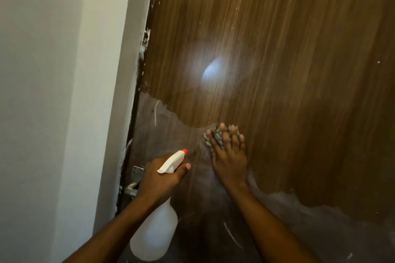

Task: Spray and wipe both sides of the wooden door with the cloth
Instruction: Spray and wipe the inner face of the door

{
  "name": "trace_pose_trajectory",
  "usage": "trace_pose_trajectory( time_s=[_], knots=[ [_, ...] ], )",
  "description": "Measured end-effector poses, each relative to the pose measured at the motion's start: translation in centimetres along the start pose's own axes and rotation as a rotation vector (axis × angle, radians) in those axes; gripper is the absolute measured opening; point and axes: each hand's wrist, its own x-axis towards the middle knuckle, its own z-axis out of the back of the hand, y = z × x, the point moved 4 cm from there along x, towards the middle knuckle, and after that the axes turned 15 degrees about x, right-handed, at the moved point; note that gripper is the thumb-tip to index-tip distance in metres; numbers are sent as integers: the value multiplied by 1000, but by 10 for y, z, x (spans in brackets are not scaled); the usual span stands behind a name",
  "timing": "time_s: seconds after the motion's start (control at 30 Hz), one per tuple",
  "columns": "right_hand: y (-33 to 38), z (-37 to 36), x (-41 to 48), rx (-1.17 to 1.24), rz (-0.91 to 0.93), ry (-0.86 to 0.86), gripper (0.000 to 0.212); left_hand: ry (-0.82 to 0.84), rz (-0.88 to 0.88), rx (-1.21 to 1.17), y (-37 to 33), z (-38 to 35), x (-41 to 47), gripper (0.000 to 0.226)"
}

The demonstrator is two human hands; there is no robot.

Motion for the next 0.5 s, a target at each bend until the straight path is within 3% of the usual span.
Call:
trace_pose_trajectory(
  time_s=[0.1, 0.17, 0.33, 0.4, 0.5],
  knots=[
    [-1, -11, -38, 14, 154, 78, 52, 28, 57, -25, 22, 13, 9, 59],
    [-15, -6, -55, -13, 191, 43, 47, 19, 98, -47, 34, 19, 15, 56],
    [-4, 7, 6, 30, -244, -201, 51, 6, 100, -91, 52, 35, 31, 56],
    [32, -5, 48, 43, -196, -215, 52, 14, 138, -91, 62, 41, 40, 60],
    [73, -37, 72, 15, -4, -89, 56, -6, 182, -62, 75, 47, 50, 63]
  ],
)
